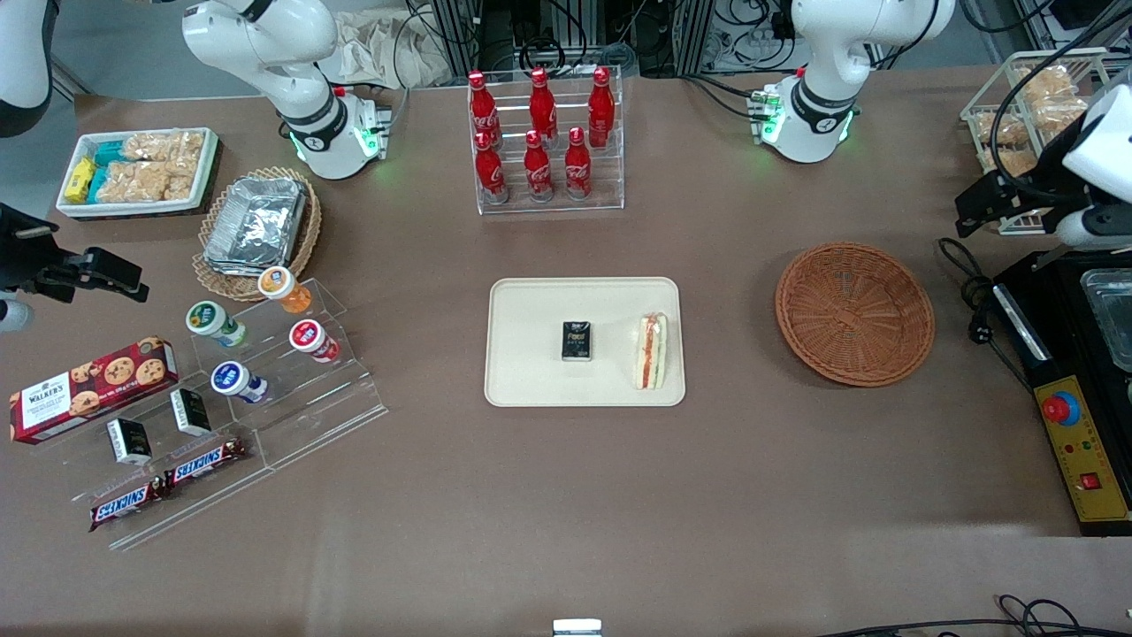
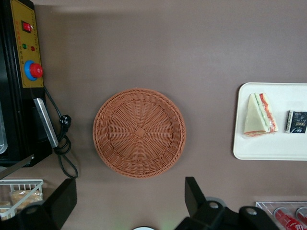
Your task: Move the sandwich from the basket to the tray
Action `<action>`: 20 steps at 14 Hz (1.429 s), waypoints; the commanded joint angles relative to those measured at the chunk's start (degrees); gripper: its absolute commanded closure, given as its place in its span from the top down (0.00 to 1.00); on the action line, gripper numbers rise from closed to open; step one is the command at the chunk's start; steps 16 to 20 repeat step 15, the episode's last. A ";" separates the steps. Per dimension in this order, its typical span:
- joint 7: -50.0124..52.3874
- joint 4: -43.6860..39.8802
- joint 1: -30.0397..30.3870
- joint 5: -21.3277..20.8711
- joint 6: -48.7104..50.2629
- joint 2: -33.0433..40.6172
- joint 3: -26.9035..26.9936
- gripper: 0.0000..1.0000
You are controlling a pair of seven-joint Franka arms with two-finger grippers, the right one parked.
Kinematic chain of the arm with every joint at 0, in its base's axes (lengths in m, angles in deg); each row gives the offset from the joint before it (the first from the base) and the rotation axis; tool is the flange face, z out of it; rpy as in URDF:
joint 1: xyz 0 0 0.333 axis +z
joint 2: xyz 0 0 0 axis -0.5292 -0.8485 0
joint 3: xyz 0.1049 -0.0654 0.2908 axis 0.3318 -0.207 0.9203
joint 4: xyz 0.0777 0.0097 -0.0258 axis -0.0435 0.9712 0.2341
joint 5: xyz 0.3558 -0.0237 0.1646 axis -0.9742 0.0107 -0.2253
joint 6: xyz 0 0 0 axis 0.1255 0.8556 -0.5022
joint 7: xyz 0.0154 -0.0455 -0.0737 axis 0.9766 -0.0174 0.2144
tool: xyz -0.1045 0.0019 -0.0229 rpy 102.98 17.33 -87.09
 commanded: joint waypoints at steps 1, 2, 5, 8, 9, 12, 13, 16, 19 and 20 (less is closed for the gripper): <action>-0.86 2.82 -0.65 -1.65 1.00 3.28 -0.19 1.00; -0.86 2.30 -0.65 -1.65 1.53 2.84 -0.11 1.00; -6.64 1.86 -0.48 -1.13 2.06 2.67 0.16 1.00; -7.18 1.07 -0.13 4.20 2.24 1.26 0.94 1.00; -7.62 -1.11 -0.13 4.76 2.32 -0.05 1.99 1.00; -9.99 -1.49 -0.13 3.63 2.76 -0.68 2.09 1.00; -10.00 -1.48 -0.21 2.14 3.28 -0.68 2.01 1.00; -10.08 -1.13 -0.30 -0.24 3.38 -0.68 1.92 1.00; -10.08 -1.13 -0.30 -0.24 3.38 -0.68 1.92 1.00; -10.08 -1.13 -0.30 -0.24 3.38 -0.68 1.92 1.00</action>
